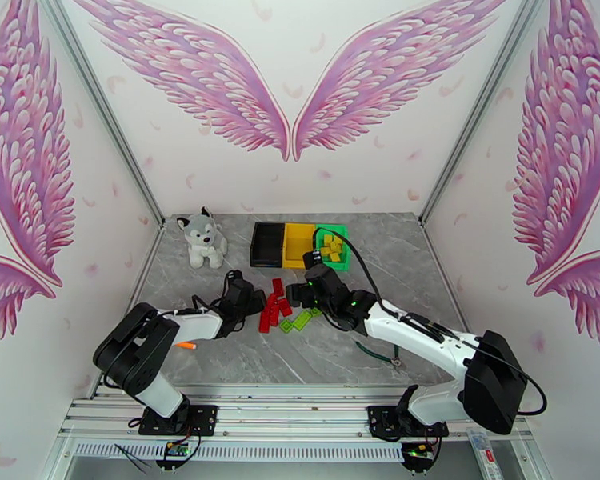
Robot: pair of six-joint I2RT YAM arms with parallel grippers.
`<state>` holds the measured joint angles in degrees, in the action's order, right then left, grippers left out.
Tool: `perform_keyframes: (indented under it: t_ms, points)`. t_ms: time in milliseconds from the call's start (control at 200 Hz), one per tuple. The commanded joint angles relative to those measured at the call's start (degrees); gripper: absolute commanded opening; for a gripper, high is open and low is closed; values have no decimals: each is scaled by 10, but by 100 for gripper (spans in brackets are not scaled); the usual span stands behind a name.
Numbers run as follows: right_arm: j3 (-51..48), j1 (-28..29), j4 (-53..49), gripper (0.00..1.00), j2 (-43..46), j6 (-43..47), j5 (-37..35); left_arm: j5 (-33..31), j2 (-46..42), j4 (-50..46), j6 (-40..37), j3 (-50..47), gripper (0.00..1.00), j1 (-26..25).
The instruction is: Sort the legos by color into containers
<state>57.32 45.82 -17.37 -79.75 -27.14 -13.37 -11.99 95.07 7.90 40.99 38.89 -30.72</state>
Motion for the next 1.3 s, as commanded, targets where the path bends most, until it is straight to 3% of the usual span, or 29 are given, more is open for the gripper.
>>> perform_keyframes:
  t_ms: [0,310,540,750,1025,1295]
  points:
    - [3,5,-7,87,16,6,-15,-33,23,-86,-52,31,69,-2]
    - [3,5,-6,86,13,5,-15,-111,31,-184,-92,75,55,-38]
    - [3,5,-7,87,14,6,-17,-125,34,-196,-95,88,40,-49]
    - [3,5,-7,87,11,5,-15,-130,-17,-206,-96,80,28,-64]
    - [3,-9,9,89,-4,1,29,9,-119,-148,-123,60,27,-63]
    - [-39,-76,57,90,17,-31,129,181,-81,-75,-127,130,28,-49]
